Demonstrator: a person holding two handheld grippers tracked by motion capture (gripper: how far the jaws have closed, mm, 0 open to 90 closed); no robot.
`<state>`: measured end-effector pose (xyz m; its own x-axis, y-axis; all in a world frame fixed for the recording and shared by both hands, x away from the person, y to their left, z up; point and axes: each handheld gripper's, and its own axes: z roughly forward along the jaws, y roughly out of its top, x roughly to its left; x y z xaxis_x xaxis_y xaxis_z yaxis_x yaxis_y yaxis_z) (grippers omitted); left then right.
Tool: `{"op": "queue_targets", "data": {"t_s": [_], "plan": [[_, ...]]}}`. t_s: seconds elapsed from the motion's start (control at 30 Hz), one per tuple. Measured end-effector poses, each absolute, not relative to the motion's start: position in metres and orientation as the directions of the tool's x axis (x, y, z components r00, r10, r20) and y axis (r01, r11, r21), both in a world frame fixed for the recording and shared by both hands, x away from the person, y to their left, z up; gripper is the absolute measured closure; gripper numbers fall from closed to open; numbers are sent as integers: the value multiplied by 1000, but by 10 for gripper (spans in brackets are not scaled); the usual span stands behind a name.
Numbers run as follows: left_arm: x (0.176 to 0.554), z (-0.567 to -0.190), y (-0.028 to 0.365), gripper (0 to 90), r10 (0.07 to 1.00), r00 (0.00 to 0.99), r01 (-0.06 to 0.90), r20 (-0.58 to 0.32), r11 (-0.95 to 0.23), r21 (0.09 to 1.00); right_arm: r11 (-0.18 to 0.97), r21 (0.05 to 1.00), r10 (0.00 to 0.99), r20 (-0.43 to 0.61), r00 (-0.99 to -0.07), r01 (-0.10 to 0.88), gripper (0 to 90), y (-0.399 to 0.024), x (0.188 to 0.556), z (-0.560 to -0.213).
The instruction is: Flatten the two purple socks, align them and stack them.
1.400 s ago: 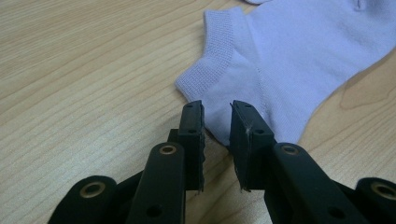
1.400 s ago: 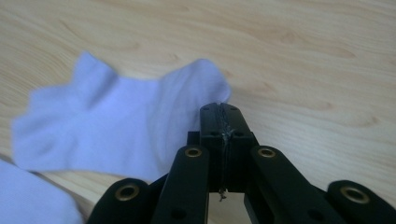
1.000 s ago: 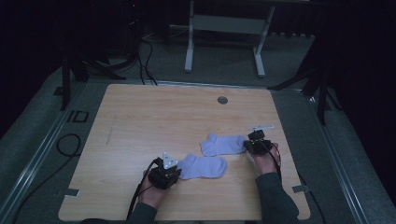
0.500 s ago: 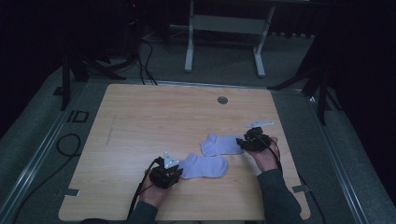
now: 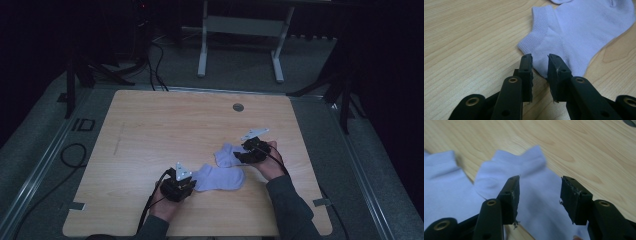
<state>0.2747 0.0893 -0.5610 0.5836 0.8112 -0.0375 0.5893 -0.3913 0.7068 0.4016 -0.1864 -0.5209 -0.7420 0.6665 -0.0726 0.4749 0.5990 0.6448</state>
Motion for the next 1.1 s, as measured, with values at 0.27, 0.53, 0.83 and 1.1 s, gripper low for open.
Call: {"op": "queue_targets", "data": {"t_s": [0.27, 0.53, 0.83, 1.1], "plan": [[275, -561, 89, 732, 812, 582, 589, -38, -389, 708, 656, 625, 594, -83, -800, 423, 482, -166, 404, -530], [275, -561, 88, 729, 812, 583, 588, -37, -389, 709, 727, 592, 502, -112, -858, 348, 488, -150, 405, -536], [277, -561, 88, 726, 810, 585, 587, -38, -391, 709, 688, 585, 543, -23, -839, 429, 493, -152, 418, -546], [282, -561, 87, 721, 795, 605, 577, -35, -408, 708, 647, 589, 602, -5, -798, 484, 599, -150, 425, -546]]}}
